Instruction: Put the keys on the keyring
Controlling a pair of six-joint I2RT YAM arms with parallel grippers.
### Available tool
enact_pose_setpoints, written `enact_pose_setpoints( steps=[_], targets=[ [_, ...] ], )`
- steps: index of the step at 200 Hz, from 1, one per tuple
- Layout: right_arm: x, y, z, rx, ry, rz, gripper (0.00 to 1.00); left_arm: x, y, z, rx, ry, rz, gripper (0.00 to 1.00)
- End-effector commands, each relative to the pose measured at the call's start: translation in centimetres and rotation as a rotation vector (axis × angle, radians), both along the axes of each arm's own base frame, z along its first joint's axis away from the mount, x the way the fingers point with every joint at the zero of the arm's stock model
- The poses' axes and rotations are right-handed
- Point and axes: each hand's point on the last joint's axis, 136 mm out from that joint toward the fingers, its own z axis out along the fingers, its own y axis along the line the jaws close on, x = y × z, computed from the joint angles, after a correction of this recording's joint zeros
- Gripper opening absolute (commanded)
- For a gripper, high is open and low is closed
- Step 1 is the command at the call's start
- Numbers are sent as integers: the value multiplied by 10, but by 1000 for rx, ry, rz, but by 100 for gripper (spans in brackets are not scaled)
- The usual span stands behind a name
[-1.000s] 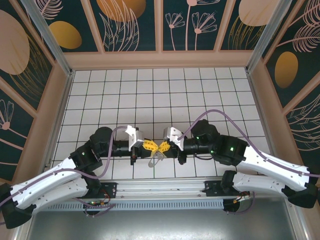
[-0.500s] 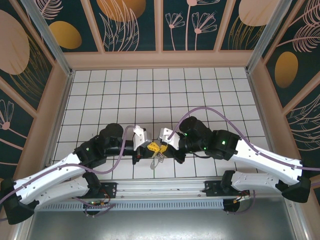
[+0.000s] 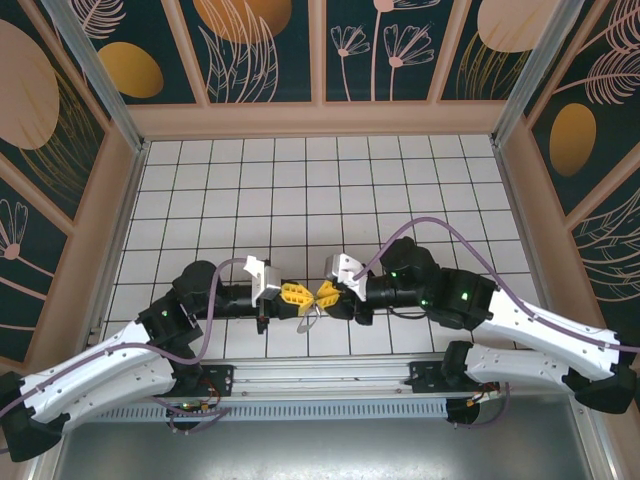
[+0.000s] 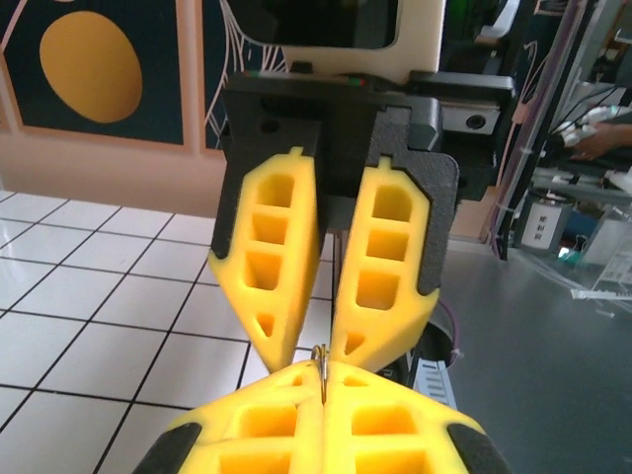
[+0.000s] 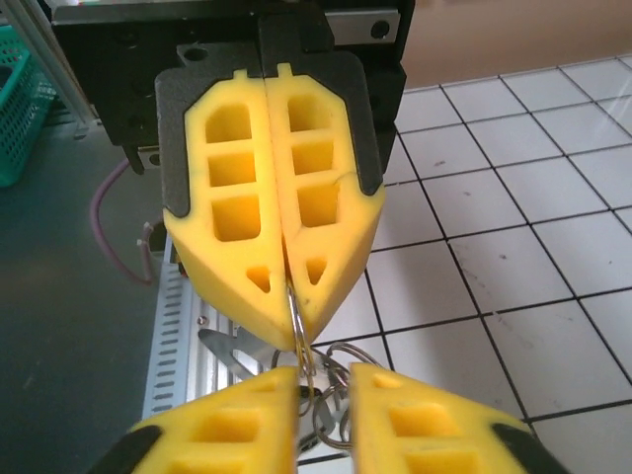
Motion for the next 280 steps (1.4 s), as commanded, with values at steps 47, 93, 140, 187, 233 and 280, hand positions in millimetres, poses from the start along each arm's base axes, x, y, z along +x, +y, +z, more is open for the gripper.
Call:
enact_pose_setpoints(
  steps=[47, 93, 140, 187, 233, 280],
  targets=[
    [-10, 7, 9, 113, 22, 59, 24, -11, 6, 32, -162, -41, -39, 0],
    [-15, 3, 20, 176, -5, 78, 22, -10, 7, 31, -172, -34, -36, 0],
    [-17, 1, 22, 195, 1, 78, 21, -10, 6, 29, -202, -26, -42, 0],
    [-16, -4, 21, 193, 24, 50, 30, -7, 9, 34, -196, -48, -13, 0],
    [-17, -6, 10, 213, 61, 10, 35, -2, 11, 34, -176, -62, 33, 0],
    [-21, 1, 11, 255, 60, 26, 40, 3, 12, 33, -169, -67, 59, 0]
  ],
)
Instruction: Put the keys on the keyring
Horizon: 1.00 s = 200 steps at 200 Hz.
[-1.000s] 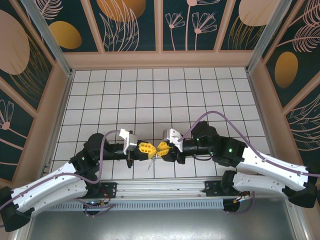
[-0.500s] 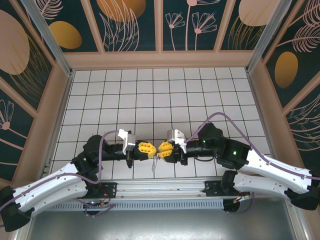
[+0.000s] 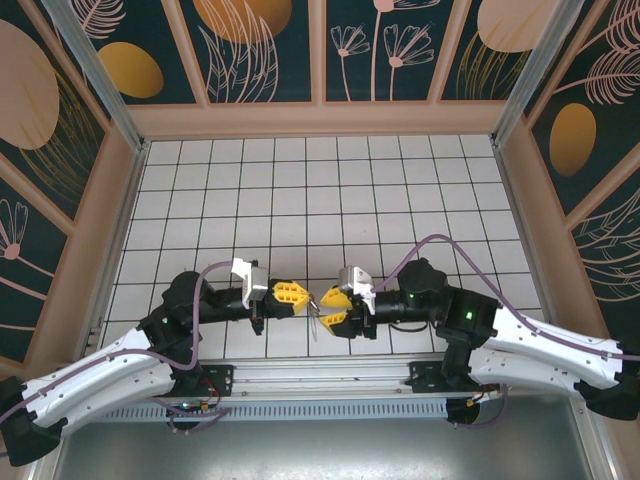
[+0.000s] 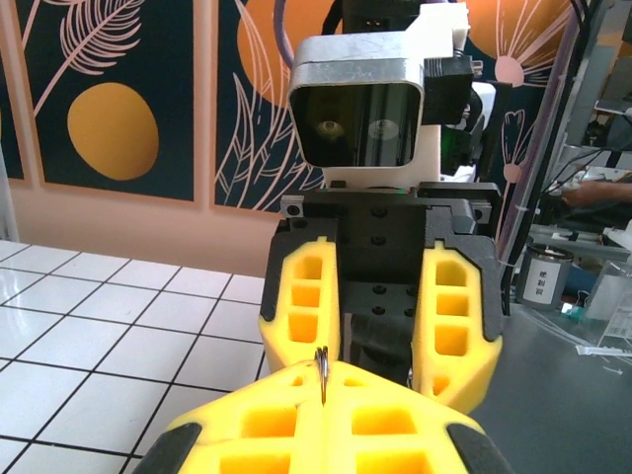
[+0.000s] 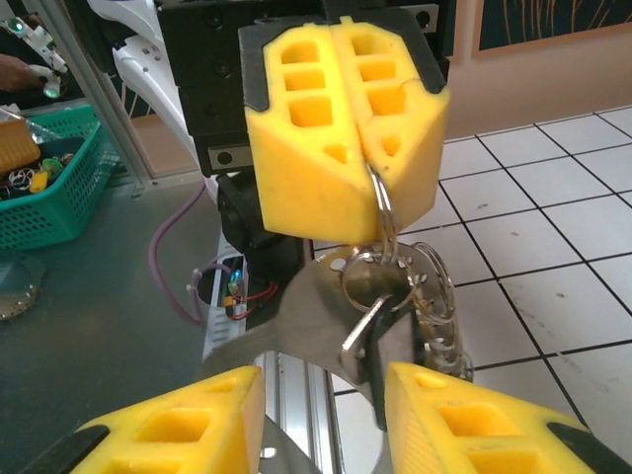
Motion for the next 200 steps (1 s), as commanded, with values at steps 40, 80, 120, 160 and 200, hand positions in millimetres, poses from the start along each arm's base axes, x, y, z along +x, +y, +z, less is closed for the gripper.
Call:
enact_pose_setpoints(
  steps=[40, 80, 120, 160, 200],
  targets=[
    [9, 13, 8, 51, -14, -45, 42, 0, 6, 22, -51, -59, 23, 0],
    [15, 16, 6, 50, -22, -67, 41, -2, 8, 23, -59, -62, 22, 0],
    [16, 21, 7, 54, -32, -63, 39, -2, 8, 23, -60, -63, 19, 0],
    [21, 25, 2, 37, -41, -78, 36, -4, 9, 24, -66, -65, 12, 0],
    [24, 21, 7, 49, -64, -104, 19, -4, 10, 24, -63, -60, 20, 0]
  ],
)
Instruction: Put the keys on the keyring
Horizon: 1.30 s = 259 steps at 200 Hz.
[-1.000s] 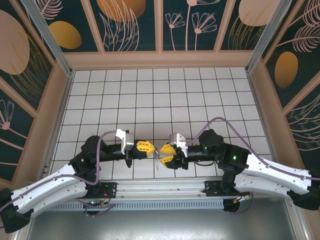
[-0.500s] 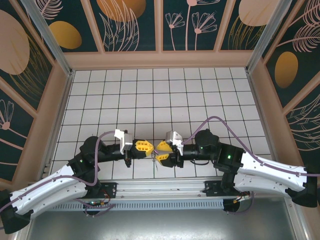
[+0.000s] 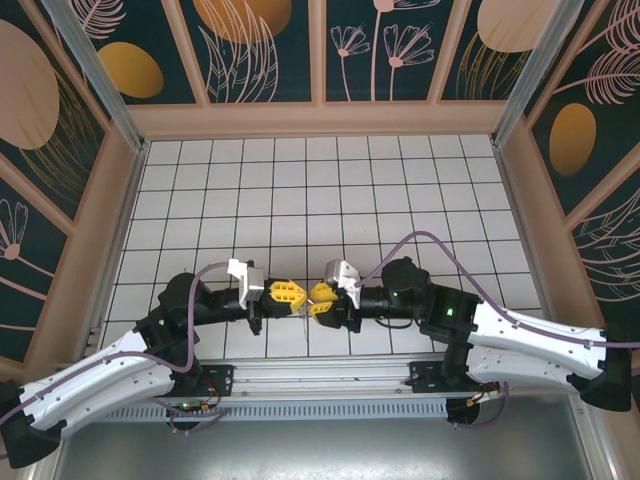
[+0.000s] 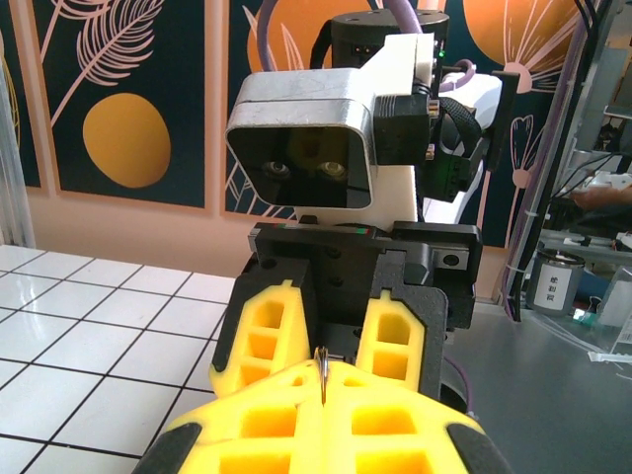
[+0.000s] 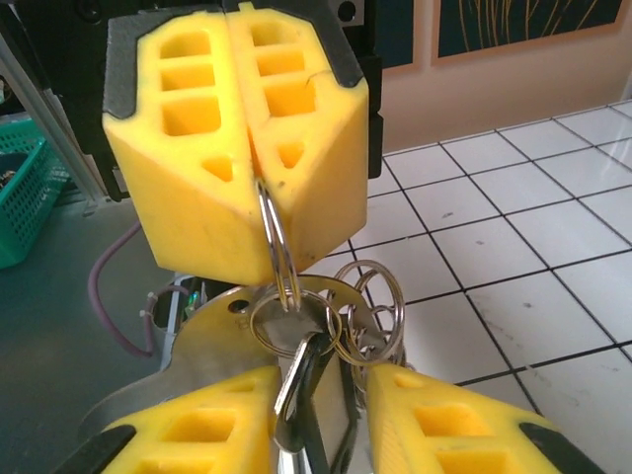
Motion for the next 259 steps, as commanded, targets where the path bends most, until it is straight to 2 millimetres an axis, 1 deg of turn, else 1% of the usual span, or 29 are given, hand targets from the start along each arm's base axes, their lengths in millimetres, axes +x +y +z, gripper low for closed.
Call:
enact_pose_setpoints(
  steps=[1, 29, 48, 93, 133, 152, 174, 191, 206, 235, 259],
  targets=[
    [3, -1, 15, 51, -45, -25, 19, -4, 5, 19, -49, -47, -1, 0],
    [7, -10, 22, 69, -71, -59, 4, -3, 6, 18, -43, -50, 8, 0],
    [10, -17, 30, 90, -92, -87, 0, -2, 6, 17, -40, -51, 13, 0],
    [17, -29, 47, 134, -152, -151, 0, 0, 6, 12, -24, -43, 25, 0],
    [14, -25, 55, 167, -191, -135, 0, 1, 3, 7, -3, -35, 22, 0],
    [18, -26, 58, 172, -210, -156, 0, 2, 2, 5, 5, -31, 18, 0],
    [23, -28, 67, 185, -238, -189, 0, 2, -1, 0, 22, -27, 11, 0],
    [24, -25, 72, 188, -253, -184, 0, 4, -3, -3, 34, -23, 12, 0],
    [26, -19, 71, 166, -258, -181, 0, 6, -6, -6, 53, -14, 11, 0],
    [37, -10, 58, 83, -258, -216, 0, 8, -12, -12, 83, -2, 2, 0],
    [46, -9, 54, 48, -266, -258, 0, 13, -13, -16, 105, 7, 22, 0]
  ],
)
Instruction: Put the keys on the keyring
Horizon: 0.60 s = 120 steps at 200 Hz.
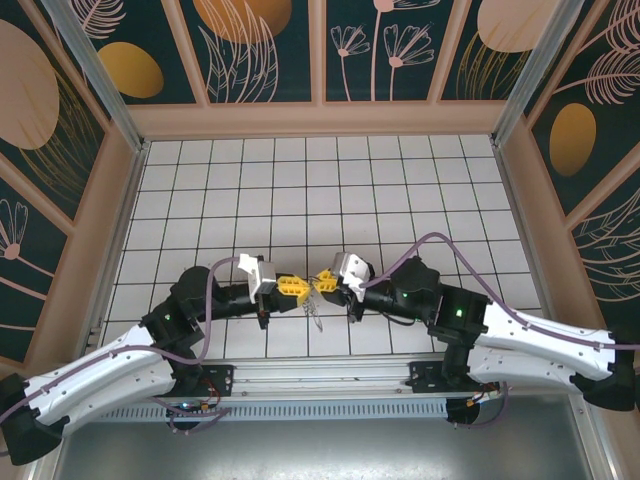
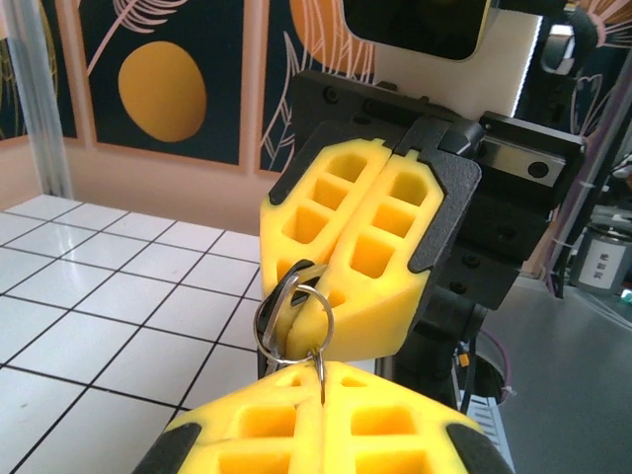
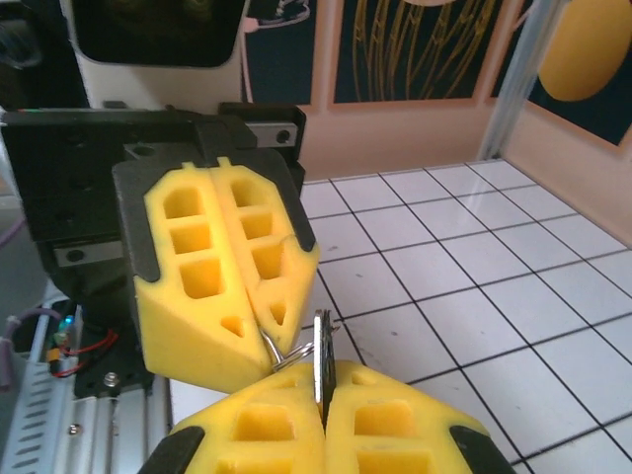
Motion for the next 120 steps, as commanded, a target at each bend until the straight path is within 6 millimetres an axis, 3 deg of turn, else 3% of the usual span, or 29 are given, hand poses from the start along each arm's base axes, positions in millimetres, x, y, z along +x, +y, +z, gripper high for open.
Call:
enact_pose_setpoints(
  steps=[1, 54, 86, 120],
  targets=[
    [15, 2, 29, 54, -54, -75, 0, -8, -4, 8, 7, -26, -46, 0],
    [30, -10, 38, -1, -104, -174, 0, 4, -2, -1, 6, 6, 21, 0],
    [29, -11, 45, -16, -138, -170, 0, 4, -5, -5, 11, 20, 18, 0],
    [37, -10, 37, -75, -150, -205, 0, 8, -1, -3, 7, 17, 48, 20]
  ],
)
